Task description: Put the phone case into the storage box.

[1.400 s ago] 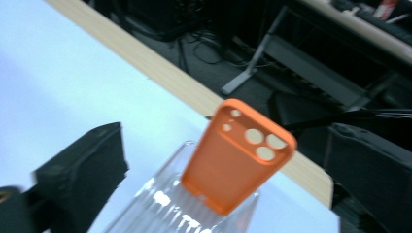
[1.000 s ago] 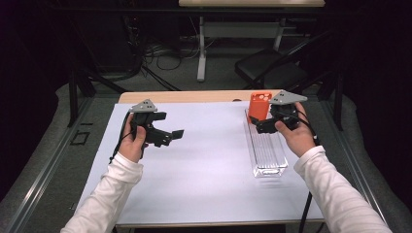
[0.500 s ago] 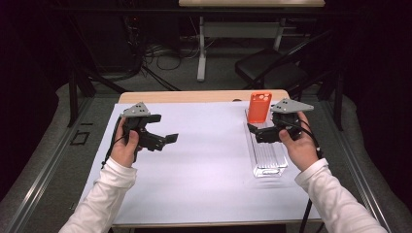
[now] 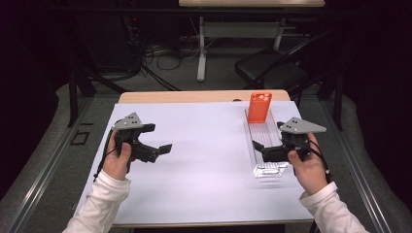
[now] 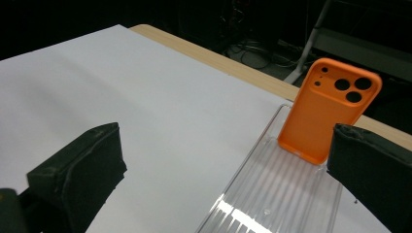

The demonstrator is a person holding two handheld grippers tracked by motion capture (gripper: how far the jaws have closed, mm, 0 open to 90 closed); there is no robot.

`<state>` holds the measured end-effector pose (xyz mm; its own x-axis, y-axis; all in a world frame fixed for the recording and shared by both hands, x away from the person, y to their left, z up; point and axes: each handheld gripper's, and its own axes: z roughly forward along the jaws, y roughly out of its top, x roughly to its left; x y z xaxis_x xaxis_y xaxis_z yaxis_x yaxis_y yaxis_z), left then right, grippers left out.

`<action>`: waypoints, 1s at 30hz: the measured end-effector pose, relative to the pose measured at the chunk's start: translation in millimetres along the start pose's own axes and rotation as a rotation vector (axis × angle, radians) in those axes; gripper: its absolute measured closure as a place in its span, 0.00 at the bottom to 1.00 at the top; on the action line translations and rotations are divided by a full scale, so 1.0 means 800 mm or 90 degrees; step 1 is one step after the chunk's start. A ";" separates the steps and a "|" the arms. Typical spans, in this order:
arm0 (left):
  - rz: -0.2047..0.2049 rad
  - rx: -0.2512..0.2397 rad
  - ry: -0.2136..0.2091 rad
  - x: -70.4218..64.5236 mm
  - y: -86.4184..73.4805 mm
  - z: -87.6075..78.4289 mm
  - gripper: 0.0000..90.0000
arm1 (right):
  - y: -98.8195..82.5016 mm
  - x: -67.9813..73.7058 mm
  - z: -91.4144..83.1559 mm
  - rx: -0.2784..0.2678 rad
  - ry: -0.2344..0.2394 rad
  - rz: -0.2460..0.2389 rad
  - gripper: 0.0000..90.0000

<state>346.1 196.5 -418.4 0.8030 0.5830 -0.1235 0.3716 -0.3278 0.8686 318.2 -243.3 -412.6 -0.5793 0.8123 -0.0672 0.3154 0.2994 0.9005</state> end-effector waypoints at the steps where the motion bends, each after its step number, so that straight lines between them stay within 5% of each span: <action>1: -0.002 -0.001 -0.001 -0.001 -0.003 -0.001 0.01 | -0.003 0.002 -0.002 0.001 0.003 -0.001 0.00; 12: -0.016 -0.017 0.000 -0.007 -0.046 -0.005 0.01 | -0.052 0.019 -0.012 -0.007 -0.005 0.010 0.00; 18: -0.011 0.006 0.023 -0.007 -0.070 -0.008 0.01 | -0.072 0.021 -0.021 -0.013 -0.011 0.031 0.00; 30: -0.046 0.012 0.029 -0.007 -0.107 -0.008 0.01 | -0.100 0.026 -0.029 -0.008 -0.042 0.049 0.00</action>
<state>307.1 226.2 -489.1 0.7513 0.6393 -0.1635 0.4377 -0.2973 0.8485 263.8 -262.1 -476.0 -0.5029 0.8640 -0.0256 0.3467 0.2287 0.9097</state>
